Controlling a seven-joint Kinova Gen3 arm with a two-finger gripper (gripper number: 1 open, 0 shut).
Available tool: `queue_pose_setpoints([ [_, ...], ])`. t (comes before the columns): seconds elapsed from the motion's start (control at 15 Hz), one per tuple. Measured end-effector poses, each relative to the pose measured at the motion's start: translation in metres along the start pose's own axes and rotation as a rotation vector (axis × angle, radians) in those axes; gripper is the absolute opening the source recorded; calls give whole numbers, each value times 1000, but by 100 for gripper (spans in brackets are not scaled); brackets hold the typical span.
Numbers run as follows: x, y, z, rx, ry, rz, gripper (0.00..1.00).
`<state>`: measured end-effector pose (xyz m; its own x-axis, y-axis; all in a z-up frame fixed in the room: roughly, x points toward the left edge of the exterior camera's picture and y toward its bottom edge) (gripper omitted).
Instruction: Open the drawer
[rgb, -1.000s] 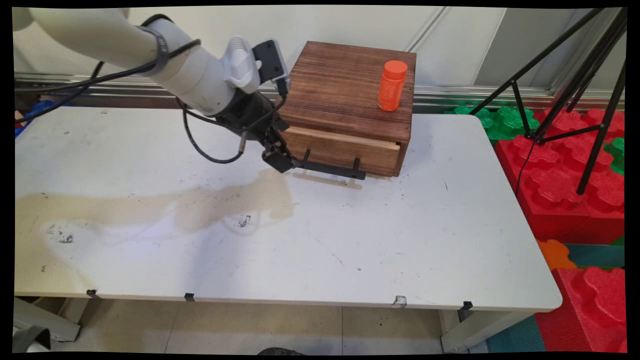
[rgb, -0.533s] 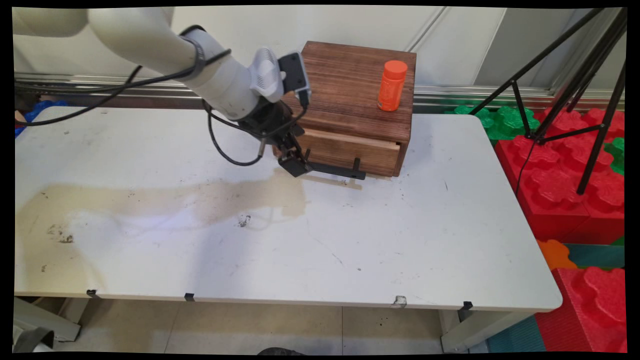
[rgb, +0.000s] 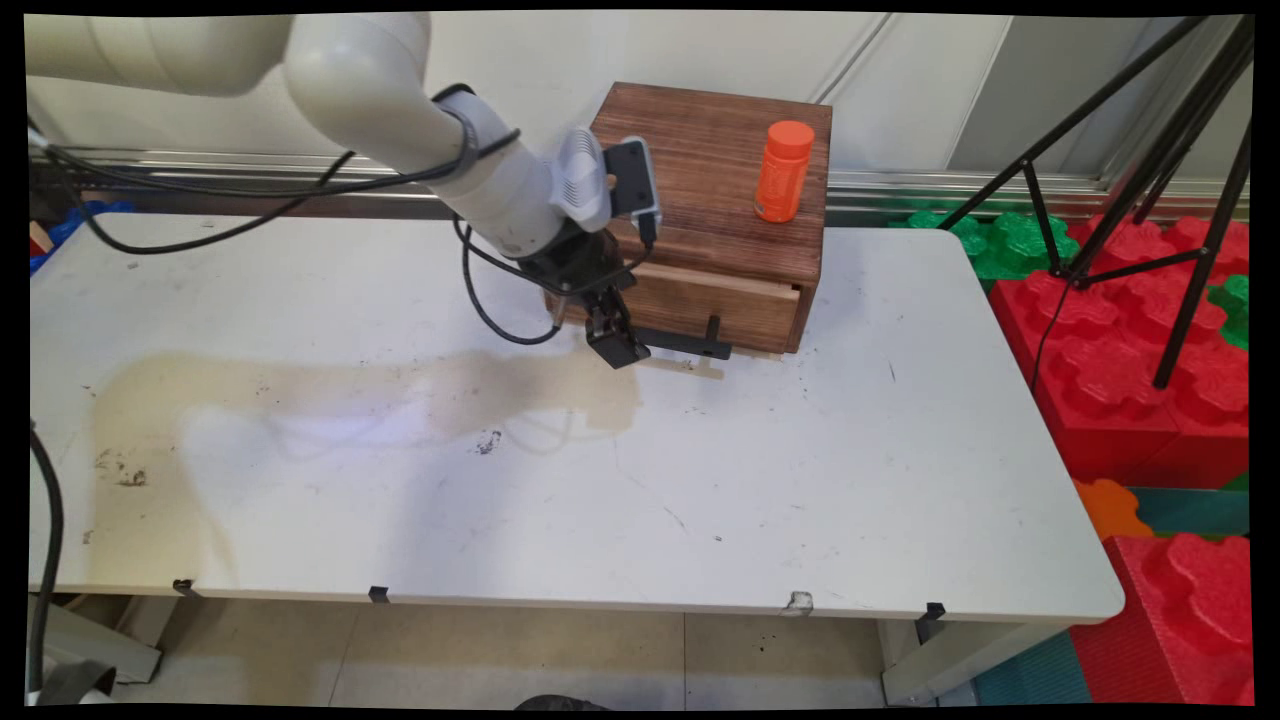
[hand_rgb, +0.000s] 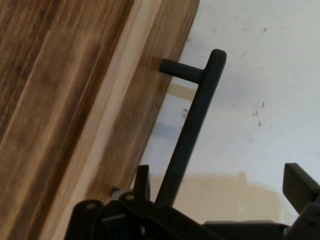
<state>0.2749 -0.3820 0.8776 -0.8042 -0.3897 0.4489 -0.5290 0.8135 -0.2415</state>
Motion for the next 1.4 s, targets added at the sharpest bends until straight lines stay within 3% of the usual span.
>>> queue_pose_setpoints([
  [1.4,11,-2,79,-60,-54,105,100],
])
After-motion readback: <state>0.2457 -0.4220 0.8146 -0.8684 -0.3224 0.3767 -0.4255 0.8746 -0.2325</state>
